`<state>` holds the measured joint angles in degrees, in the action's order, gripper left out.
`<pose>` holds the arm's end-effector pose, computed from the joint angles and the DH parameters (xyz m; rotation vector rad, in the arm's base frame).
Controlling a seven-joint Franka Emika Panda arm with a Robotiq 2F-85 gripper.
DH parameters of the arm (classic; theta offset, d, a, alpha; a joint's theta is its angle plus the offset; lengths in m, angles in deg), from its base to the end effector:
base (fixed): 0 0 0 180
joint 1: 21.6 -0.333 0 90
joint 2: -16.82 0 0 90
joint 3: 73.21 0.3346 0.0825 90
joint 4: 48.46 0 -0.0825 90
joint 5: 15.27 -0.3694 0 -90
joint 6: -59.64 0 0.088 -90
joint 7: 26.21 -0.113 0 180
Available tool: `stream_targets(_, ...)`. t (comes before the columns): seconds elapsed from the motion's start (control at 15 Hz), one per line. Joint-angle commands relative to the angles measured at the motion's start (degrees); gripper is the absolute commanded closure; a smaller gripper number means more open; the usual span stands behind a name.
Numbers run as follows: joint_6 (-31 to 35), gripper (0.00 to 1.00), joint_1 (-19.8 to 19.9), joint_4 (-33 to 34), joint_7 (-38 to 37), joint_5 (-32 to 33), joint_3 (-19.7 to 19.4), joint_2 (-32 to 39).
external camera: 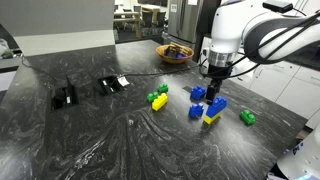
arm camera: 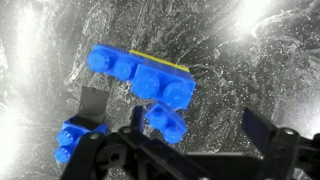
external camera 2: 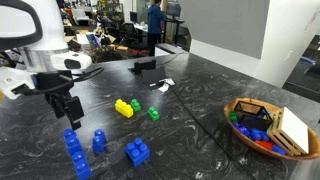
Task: Move the yellow block backward
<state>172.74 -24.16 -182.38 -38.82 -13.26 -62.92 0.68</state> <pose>0.4196 0.0965 0.4565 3.0418 0.0156 -0.1015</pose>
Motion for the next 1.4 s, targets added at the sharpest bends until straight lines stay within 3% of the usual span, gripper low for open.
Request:
stream_targets(0.0,-0.11,0.00,-0.89,0.09,-0.21,0.25,-0.82,0.06)
stream_targets(0.33,-0.88,0.00,0.66,5.81,-7.89,1.60,-1.22,5.72)
stream_targets(0.8,-0.36,0.00,-1.52,24.43,-15.13,6.23,-2.36,21.44)
stream_targets(0.87,0.49,0.00,-1.55,20.07,-12.72,5.10,-2.93,18.29)
stream_targets(1.33,0.42,0.00,-2.00,21.00,-13.11,5.17,-3.33,19.29)
